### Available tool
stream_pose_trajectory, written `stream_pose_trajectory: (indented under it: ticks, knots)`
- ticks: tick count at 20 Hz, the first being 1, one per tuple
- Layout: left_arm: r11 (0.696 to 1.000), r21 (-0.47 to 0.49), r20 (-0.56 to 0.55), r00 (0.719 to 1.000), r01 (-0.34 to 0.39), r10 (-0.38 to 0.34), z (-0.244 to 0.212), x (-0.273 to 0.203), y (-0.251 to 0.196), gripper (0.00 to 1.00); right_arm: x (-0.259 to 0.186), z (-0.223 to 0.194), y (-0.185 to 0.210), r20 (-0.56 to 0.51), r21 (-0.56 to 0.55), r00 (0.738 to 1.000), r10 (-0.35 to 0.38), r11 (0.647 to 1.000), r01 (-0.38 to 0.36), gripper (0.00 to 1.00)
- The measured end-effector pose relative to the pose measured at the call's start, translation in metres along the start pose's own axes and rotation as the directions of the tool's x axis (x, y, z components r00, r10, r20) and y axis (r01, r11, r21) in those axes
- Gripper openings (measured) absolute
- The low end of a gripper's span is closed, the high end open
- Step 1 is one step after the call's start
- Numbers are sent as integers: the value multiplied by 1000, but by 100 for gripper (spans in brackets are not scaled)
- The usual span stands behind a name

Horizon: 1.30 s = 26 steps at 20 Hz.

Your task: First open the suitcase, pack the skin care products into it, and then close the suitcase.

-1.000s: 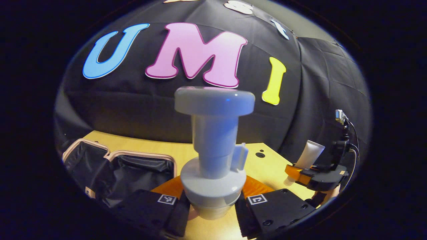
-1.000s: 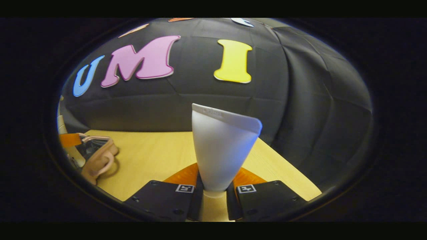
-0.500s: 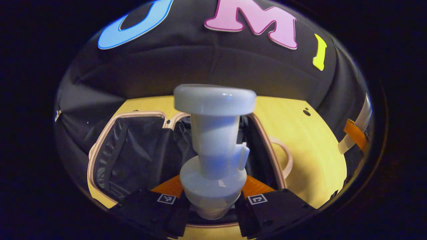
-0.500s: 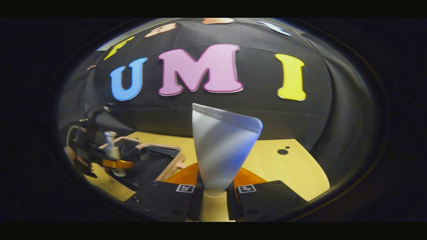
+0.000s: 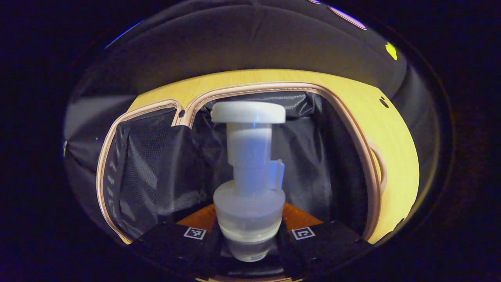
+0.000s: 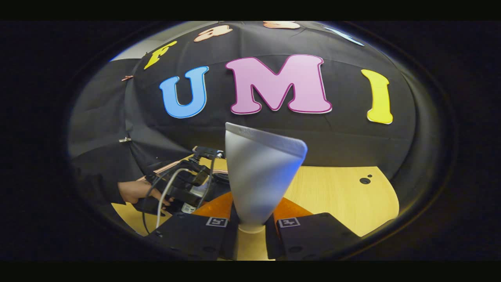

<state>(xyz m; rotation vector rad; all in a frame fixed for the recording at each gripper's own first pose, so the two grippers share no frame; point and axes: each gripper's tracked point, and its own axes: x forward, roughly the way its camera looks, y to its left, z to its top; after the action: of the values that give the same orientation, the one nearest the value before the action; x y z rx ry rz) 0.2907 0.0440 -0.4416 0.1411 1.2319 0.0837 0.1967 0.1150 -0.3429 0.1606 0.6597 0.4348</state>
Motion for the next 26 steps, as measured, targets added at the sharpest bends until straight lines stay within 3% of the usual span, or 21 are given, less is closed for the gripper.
stream_pose_trajectory:
  ticks: [3,5,9,10,12,13,15,16,17,19,21,22,23,26]
  knots:
    - [999,-34,92,995,33,-30,17,-18,-2,66,11,4,7,-18,-4,1000,-2,1000,2,29]
    - [997,-57,232,972,48,-34,32,-56,9,67,18,1,14,-37,-45,999,2,999,-3,31]
    - [993,-88,525,851,84,-25,33,-170,44,74,40,-19,41,-110,12,993,31,999,-30,27]
    - [994,-58,571,820,87,-38,27,-197,46,77,48,-24,44,-129,17,991,28,1000,-26,31]
    - [996,-25,634,772,89,-53,8,-240,51,88,66,-39,51,-180,28,984,21,999,-16,26]
    - [993,-31,648,759,113,-66,-1,-257,50,89,73,-48,57,-210,60,977,25,998,-12,31]
    - [968,-50,648,745,246,-156,-27,-289,32,90,85,-73,69,-287,124,958,20,992,16,31]
    - [950,-50,652,730,310,-204,-37,-303,22,86,94,-87,71,-321,132,947,7,990,37,28]
    - [934,-55,651,722,352,-234,-46,-313,17,93,102,-100,68,-353,115,935,-9,992,53,25]
    - [921,-95,642,730,379,-235,-61,-324,26,94,114,-125,75,-420,104,907,-27,992,78,39]
    - [883,-137,643,718,448,-265,-71,-333,27,94,118,-147,83,-501,156,864,-42,978,138,24]
    - [862,-139,636,711,487,-299,-77,-338,23,94,124,-153,87,-519,183,854,-47,969,164,32]
    - [856,-140,629,712,498,-312,-86,-341,25,94,127,-160,86,-535,187,842,-65,963,193,32]
    - [879,-161,611,745,450,-269,-99,-334,47,94,131,-173,87,-586,175,805,-92,956,237,25]
